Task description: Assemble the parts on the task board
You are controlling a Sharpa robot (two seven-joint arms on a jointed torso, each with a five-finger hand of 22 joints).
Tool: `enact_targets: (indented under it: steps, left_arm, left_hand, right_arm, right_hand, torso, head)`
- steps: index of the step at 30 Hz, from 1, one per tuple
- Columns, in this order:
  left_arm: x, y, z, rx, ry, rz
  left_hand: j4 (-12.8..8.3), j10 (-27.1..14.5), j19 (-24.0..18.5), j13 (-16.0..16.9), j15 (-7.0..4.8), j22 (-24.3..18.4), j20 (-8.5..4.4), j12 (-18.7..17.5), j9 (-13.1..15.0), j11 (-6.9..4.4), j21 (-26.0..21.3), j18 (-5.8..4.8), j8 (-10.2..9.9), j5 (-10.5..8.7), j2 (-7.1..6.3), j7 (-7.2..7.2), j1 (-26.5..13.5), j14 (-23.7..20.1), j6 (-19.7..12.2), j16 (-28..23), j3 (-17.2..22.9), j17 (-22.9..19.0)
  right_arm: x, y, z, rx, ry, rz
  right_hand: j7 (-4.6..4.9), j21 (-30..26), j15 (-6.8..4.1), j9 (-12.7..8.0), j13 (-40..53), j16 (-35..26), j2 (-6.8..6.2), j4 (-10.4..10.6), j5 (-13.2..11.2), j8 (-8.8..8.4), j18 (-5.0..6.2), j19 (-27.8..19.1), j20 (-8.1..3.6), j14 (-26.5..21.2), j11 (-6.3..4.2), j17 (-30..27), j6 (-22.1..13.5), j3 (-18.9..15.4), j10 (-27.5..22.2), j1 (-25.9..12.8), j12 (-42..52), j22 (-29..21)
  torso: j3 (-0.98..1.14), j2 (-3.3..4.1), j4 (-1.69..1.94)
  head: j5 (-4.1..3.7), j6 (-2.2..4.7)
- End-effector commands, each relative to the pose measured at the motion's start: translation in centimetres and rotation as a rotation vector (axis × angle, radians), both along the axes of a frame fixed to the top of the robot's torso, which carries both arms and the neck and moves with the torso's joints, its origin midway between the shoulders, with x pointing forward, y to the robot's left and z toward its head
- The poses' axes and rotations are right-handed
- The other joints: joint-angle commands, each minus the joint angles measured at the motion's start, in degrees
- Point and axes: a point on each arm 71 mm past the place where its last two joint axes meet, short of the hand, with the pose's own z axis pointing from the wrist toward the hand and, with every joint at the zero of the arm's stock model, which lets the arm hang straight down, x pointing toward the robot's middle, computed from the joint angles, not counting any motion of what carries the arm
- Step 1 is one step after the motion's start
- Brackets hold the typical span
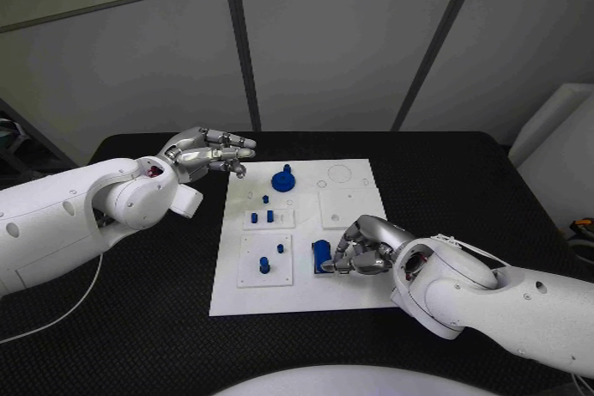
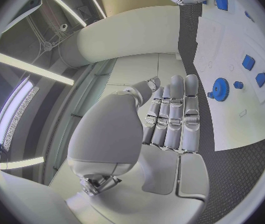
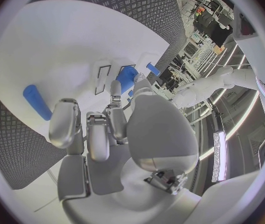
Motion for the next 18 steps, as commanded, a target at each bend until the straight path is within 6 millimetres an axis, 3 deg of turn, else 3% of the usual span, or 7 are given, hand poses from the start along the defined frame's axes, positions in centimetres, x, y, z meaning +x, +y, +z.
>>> enact_targets:
  steps: [1, 12, 18]
  left_arm:
    - [-0.05, -0.13, 0.12, -0.008, 0.0, -0.013]
    - [-0.06, -0.16, 0.09, -0.008, 0.003, -0.017]
    - [-0.06, -0.22, 0.06, -0.007, 0.006, -0.021]
  left_hand:
    - [-0.2, -0.2, -0.5, 0.0, 0.14, -0.1, 0.11, 0.2, 0.0, -0.02, -0.2, -0.33, 0.3, 0.2, 0.04, 0.04, -0.4, -0.2, -0.5, -0.3, 0.0, -0.1]
    - [-0.2, -0.2, -0.5, 0.0, 0.15, -0.1, 0.12, 0.2, 0.0, 0.0, -0.2, -0.34, 0.3, 0.19, 0.05, 0.05, -0.5, -0.2, -0.6, -0.3, 0.0, -0.1]
    - [-0.2, -0.3, -0.5, 0.0, 0.15, -0.1, 0.12, 0.3, 0.0, 0.0, -0.2, -0.33, 0.3, 0.19, 0.05, 0.07, -0.4, -0.3, -0.6, -0.4, 0.1, -0.1]
  right_arm:
    - [0.18, -0.13, 0.15, 0.0, -0.028, -0.003]
    - [0.19, -0.1, -0.02, -0.017, -0.015, 0.013]
    - [0.19, 0.03, -0.15, -0.028, -0.005, 0.025]
  right_hand:
    - [0.03, 0.2, -0.37, 0.1, 2.1, 0.1, 0.57, 0.4, 1.1, 0.24, -0.12, 0.1, -0.09, 5.8, 0.0, 14.2, -0.4, -0.7, 0.2, -0.1, 0.3, 0.1]
    - [0.04, 0.2, -0.36, 0.2, 2.1, 0.1, 0.27, 0.5, 1.4, 0.24, -0.1, 0.0, -0.09, 5.8, 0.01, 14.2, -0.5, -1.2, 0.2, 0.1, 0.2, 0.0]
    - [0.04, 0.1, -0.35, 0.5, 2.2, 0.1, -0.15, 0.1, -0.4, 0.4, -0.09, 0.0, -0.08, 5.8, 0.01, 14.2, -0.4, -2.0, 0.3, 1.1, 0.3, 0.0]
  torso:
    - [-0.02, 0.01, 0.09]
    - [0.0, 0.05, 0.03]
    - [-0.01, 0.02, 0.07]
  head:
    - [0.03, 0.01]
    - [0.04, -0.21]
    - [0.1, -0.3]
